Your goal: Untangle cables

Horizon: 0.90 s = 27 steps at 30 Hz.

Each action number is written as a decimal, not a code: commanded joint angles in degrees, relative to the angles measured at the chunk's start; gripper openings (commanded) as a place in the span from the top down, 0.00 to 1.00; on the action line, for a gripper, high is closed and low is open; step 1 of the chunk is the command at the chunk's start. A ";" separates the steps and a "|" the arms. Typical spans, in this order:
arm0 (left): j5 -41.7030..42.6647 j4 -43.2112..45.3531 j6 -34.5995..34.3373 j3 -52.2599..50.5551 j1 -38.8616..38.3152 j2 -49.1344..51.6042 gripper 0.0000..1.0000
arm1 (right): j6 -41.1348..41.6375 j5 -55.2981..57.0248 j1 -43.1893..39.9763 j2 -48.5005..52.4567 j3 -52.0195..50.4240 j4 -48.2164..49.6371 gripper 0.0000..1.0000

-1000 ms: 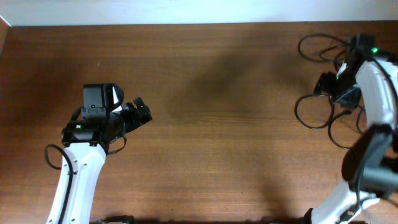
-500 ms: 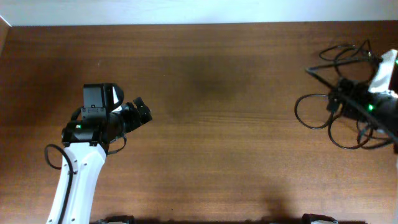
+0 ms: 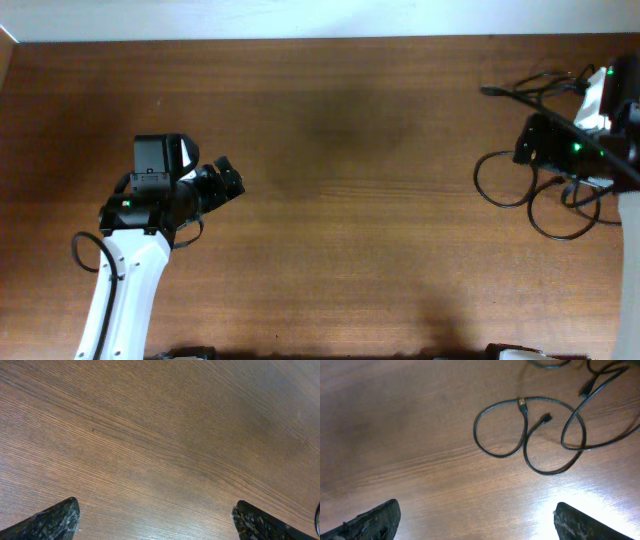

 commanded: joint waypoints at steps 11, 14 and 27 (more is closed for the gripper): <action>0.39 -0.02 0.96 0.22 -0.02 0.09 0.01 | -0.22 -0.90 0.26 5.42 0.74 1.95 0.02; 0.37 -0.02 0.96 0.22 -0.02 0.09 0.01 | -0.20 -0.92 0.26 5.42 0.74 1.88 0.03; 0.37 -0.02 0.96 0.22 -0.02 0.09 0.01 | -0.20 -0.92 0.26 5.42 0.74 1.79 0.03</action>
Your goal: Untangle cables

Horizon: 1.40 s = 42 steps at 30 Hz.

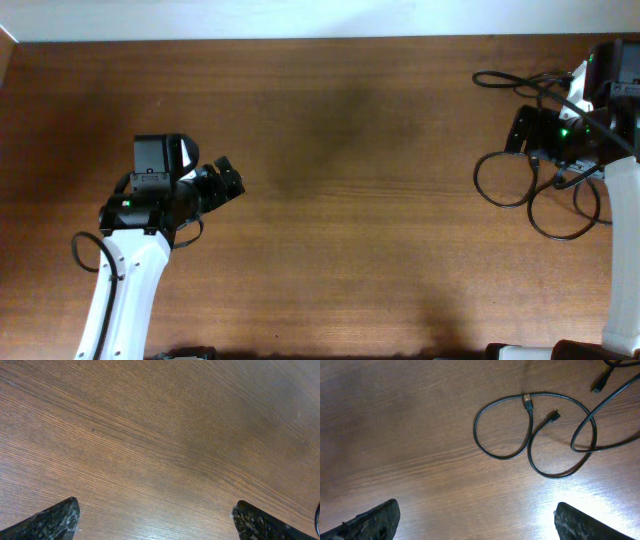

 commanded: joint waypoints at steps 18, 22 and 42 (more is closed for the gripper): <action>-9.31 25.53 16.02 -24.79 -11.87 -23.50 0.01 | -0.17 -0.55 0.26 0.09 0.74 0.04 0.03; 1.70 46.47 30.27 -40.87 -12.17 -37.57 0.01 | -0.17 -0.55 0.26 0.09 0.74 0.04 0.03; -8.87 41.31 34.01 -57.83 -11.41 -71.56 0.01 | -0.17 -0.55 0.26 0.09 0.74 0.04 0.02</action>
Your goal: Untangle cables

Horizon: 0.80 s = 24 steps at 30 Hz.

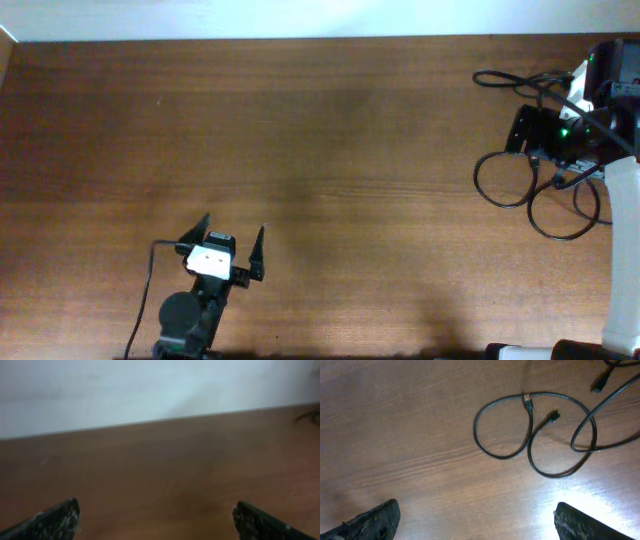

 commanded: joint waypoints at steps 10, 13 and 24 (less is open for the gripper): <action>-0.50 -2.32 6.40 -0.17 3.10 -4.79 0.01 | -0.20 -0.52 0.26 0.09 0.68 0.00 0.03; 3.69 -1.70 10.62 -0.17 3.54 -4.81 0.01 | -0.22 -0.52 0.26 0.09 0.68 0.00 0.02; -3.39 -2.36 5.68 -0.17 4.59 -4.81 0.01 | -0.20 -0.52 0.26 0.09 0.68 -0.02 0.02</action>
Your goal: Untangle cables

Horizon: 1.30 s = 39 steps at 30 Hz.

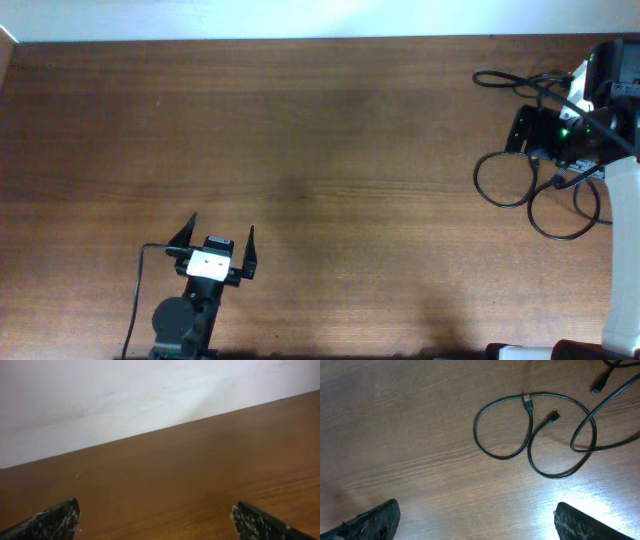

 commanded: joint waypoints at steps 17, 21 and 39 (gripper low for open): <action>-3.78 -0.68 -3.63 -0.15 0.35 -0.55 0.01 | -0.17 -0.50 0.26 0.09 0.66 0.04 0.02; -3.78 -0.68 -3.63 -0.15 0.35 -0.55 0.01 | -0.17 -0.50 0.26 0.09 0.66 0.04 0.02; -3.78 -0.68 -3.63 -0.15 0.35 -0.55 0.01 | 1.79 -4.94 0.26 -19.34 -13.66 16.00 0.03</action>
